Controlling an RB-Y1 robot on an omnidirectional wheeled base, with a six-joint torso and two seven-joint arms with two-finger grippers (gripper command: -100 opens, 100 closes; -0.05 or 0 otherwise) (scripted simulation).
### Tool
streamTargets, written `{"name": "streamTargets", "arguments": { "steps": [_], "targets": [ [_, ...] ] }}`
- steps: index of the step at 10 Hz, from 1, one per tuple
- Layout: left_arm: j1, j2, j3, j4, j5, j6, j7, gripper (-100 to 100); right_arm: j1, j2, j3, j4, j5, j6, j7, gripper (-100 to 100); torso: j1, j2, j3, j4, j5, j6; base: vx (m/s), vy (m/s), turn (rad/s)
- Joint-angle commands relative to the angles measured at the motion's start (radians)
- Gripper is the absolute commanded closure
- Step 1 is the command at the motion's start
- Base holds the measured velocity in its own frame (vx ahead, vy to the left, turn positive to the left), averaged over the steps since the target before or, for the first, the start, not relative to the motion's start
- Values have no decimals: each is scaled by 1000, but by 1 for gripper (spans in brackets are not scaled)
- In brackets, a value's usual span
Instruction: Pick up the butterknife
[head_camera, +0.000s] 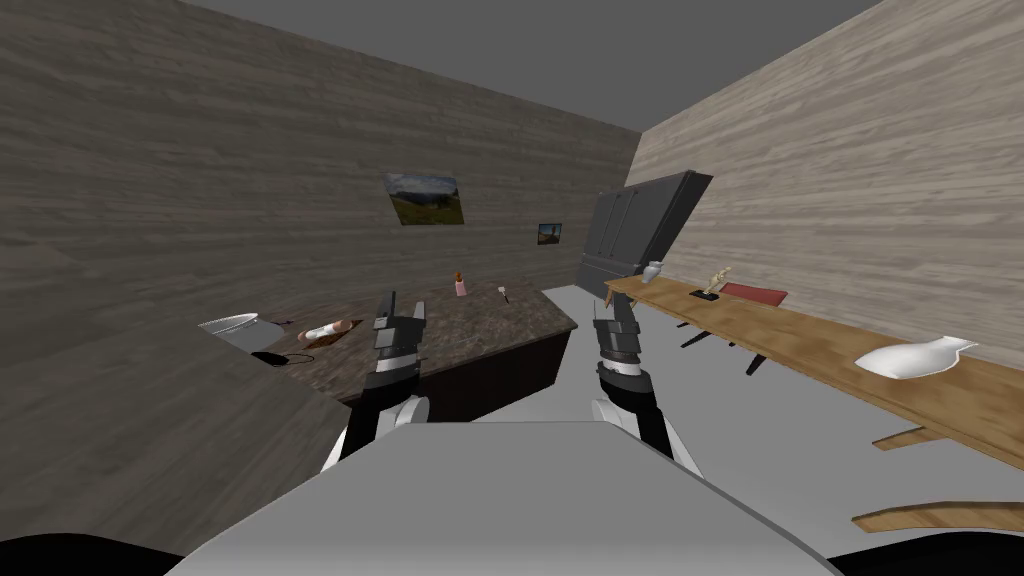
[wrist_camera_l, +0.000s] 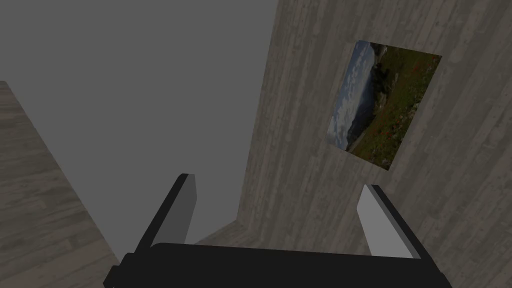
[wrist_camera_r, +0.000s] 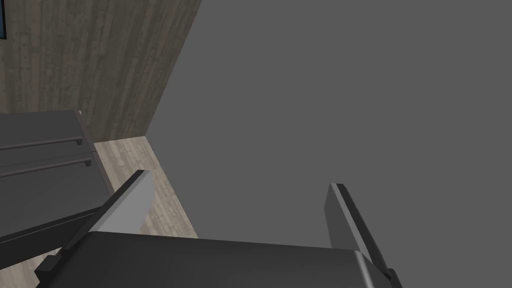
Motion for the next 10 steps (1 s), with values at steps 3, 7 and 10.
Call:
{"name": "streamTargets", "arguments": {
  "steps": [3, 7, 10],
  "targets": [
    [-10, 103, 37, 27, 5, 67, -5, -100, 0, 0, 0, 0, 0, 0, 0, 0, -2, -1, 0, 0, 0, 0, 16, -38, -56],
    [-27, 185, 101, 69, 13, 173, -15, -100, 0, 0, 0, 0, 0, 0, 0, 0, -4, -1, -1, 0, -1, 0, 19, -73, -71],
    [-42, 235, 158, 104, 21, 262, -23, -100, 0, 0, 0, 0, 0, 0, 0, 0, -4, -1, -1, 0, -1, 0, 25, -74, -77]
  ]
}}
